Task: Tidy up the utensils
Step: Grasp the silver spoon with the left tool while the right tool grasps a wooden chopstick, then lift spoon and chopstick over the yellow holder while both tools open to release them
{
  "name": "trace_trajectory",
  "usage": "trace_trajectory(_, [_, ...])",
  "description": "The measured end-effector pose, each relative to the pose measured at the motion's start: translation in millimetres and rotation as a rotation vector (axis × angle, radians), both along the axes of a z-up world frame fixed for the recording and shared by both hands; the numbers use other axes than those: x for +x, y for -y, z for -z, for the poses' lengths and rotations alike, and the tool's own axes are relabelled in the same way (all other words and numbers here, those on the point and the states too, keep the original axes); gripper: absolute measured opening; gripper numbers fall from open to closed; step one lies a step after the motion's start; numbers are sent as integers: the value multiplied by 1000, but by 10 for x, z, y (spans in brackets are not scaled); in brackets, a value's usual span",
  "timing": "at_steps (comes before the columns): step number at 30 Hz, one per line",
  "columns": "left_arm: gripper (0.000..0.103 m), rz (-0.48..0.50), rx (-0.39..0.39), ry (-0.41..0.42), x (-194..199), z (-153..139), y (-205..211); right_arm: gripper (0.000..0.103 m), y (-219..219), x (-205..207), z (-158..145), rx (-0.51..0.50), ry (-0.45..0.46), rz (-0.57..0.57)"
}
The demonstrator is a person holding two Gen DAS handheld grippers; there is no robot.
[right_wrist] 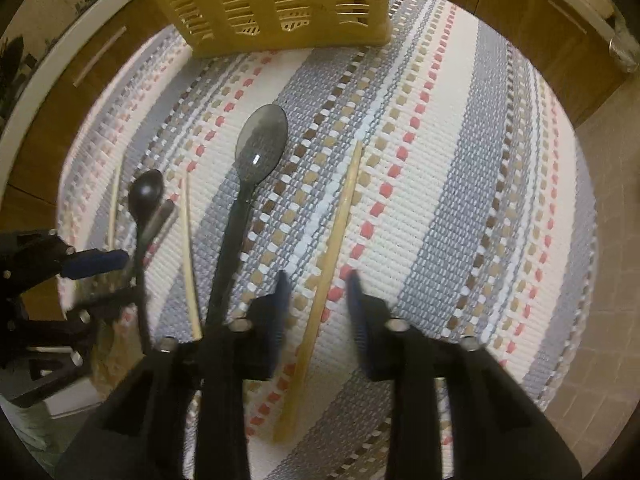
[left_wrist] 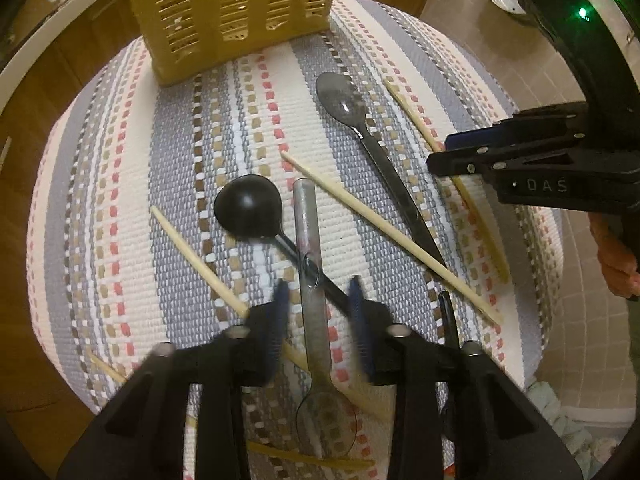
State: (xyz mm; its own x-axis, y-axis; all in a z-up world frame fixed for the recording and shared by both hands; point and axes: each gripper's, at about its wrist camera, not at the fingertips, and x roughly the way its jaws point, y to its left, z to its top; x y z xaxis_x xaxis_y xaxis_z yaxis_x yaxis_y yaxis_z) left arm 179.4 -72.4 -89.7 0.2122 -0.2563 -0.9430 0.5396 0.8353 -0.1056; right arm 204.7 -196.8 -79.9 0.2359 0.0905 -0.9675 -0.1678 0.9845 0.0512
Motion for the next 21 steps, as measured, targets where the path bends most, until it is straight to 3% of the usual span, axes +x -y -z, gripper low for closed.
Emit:
trace_trajectory(2, [11, -7, -1, 8, -5, 4, 40, 13, -64, 12, 18, -25, 6, -2])
trace_trajectory(8, [10, -73, -76, 2, 55, -6, -43, 5, -16, 20, 25, 9, 11, 15])
trace_trajectory(21, [10, -246, -327, 8, 147, -287, -592, 5, 71, -46, -68, 96, 43, 15])
